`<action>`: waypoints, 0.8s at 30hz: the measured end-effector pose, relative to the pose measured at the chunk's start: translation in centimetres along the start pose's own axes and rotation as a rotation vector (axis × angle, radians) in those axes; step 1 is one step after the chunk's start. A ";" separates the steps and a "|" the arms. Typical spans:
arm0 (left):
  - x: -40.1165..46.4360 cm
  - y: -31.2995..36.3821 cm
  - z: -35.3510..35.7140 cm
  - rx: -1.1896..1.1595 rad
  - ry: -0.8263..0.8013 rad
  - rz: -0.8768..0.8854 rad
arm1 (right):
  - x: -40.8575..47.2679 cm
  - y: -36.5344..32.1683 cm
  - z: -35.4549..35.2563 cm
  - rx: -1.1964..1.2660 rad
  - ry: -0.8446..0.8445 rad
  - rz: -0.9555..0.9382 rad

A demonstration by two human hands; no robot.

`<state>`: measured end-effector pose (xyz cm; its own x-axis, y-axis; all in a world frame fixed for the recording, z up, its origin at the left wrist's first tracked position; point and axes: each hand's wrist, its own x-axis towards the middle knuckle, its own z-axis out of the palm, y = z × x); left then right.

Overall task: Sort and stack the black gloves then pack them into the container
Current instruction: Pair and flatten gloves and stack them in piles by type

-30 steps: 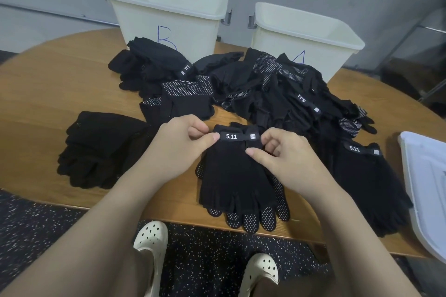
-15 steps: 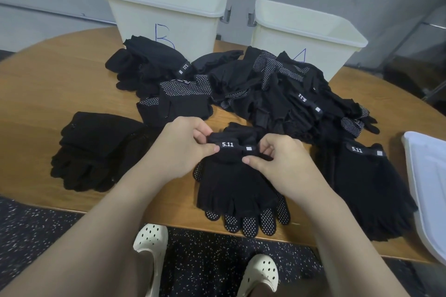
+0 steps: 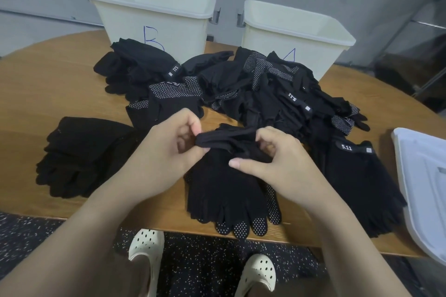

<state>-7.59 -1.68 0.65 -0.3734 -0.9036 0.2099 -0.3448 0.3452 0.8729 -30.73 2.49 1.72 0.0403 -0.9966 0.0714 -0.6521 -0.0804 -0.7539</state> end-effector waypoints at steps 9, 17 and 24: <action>0.2 3.3 1.7 -0.462 -0.059 -0.131 | -1.0 -2.7 -2.4 0.666 0.203 -0.045; -1.7 6.0 8.1 -0.396 -0.077 -0.093 | -3.1 -1.0 -7.7 0.494 0.261 -0.029; -1.9 8.6 13.0 -0.416 -0.191 -0.111 | -6.5 2.2 -11.8 0.434 0.405 0.144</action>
<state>-21.07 6.29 2.00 -0.5190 -0.8530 0.0543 -0.0320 0.0829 0.9960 -41.37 8.94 7.34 -0.3719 -0.9195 0.1274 -0.2583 -0.0294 -0.9656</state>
